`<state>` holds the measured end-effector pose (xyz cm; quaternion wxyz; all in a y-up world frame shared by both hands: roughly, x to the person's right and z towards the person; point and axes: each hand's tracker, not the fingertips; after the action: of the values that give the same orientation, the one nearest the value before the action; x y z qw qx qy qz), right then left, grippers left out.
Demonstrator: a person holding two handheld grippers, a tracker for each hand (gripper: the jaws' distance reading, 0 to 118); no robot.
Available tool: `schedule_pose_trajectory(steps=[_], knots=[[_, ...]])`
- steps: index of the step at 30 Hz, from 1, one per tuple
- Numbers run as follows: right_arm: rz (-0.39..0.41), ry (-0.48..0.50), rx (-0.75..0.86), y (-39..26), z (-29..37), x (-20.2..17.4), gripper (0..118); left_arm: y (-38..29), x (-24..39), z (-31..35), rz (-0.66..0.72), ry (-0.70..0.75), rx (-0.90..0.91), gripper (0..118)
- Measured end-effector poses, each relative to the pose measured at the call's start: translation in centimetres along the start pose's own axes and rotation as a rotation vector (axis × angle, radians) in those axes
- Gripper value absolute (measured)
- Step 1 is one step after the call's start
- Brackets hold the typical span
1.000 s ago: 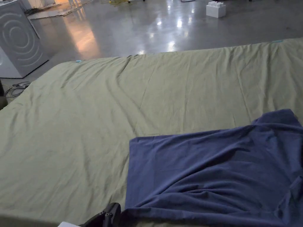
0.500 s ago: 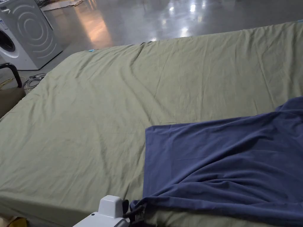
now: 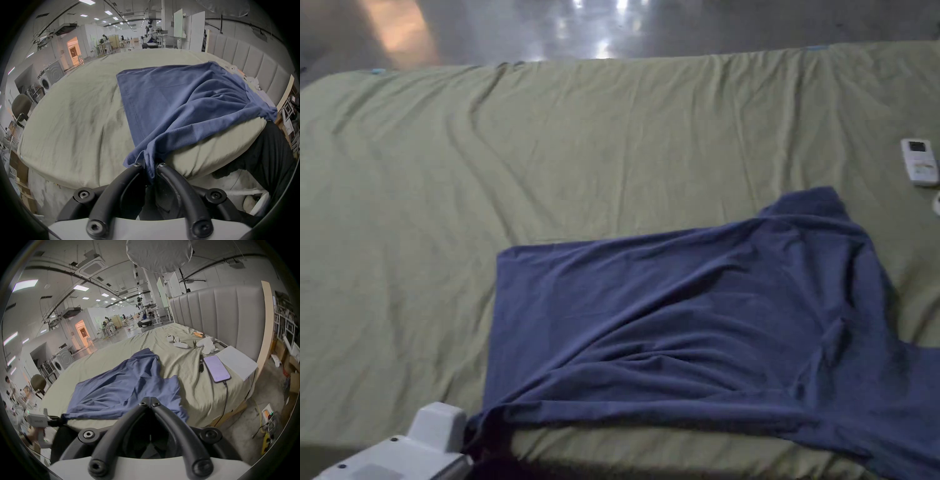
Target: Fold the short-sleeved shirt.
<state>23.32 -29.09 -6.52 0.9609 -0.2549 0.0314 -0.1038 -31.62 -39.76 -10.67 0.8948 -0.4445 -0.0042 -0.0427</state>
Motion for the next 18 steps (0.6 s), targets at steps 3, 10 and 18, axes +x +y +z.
schedule_pose_trajectory(steps=[3, 10, 18], knots=[[0.068, -0.040, -0.030, 0.2, -2.2, 1.3, 69, 1.3, 0.1, -0.8, -0.027, 0.001, -0.070, 10], [0.112, -0.136, -0.198, -0.9, -9.0, 3.7, 72, 2.2, 0.0, -1.4, -0.041, -0.007, -0.117, 10], [-0.027, -0.130, -0.391, -4.4, -14.2, 6.8, 1, 2.2, -0.4, -2.0, -0.003, -0.020, -0.115, 11]])
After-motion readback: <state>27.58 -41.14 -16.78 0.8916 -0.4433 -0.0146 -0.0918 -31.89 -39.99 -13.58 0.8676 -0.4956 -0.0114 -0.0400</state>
